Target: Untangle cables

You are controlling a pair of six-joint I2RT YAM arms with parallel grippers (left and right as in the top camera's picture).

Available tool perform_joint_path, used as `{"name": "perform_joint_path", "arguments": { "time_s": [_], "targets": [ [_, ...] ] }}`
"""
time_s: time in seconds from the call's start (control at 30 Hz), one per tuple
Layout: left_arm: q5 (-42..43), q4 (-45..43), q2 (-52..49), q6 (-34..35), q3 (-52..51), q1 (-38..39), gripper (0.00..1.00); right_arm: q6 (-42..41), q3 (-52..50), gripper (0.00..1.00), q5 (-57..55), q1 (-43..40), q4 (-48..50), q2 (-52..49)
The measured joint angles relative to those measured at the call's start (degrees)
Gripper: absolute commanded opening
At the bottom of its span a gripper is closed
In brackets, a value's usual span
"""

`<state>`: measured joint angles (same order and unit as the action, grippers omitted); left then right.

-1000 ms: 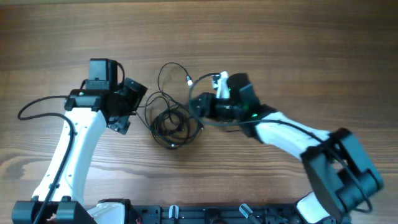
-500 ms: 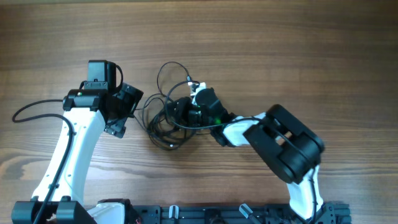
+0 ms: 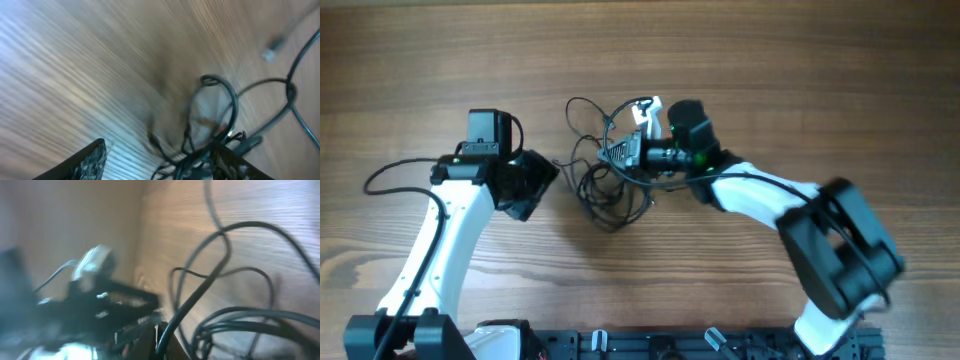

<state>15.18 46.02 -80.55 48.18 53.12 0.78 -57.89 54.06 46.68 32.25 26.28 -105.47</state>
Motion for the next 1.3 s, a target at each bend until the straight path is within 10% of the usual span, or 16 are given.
{"name": "perform_joint_path", "arguments": {
  "time_s": [0.27,1.3],
  "targets": [
    [11.2,-7.3,0.0,-4.8,-2.4,3.4,0.46,9.5,0.1,0.05,1.7,0.2,-9.4,4.9],
    [15.7,-30.6,0.0,11.5,-2.8,5.9,0.60,19.0,0.2,0.05,-11.2,-3.3,-28.3,11.2]
  ]
}}
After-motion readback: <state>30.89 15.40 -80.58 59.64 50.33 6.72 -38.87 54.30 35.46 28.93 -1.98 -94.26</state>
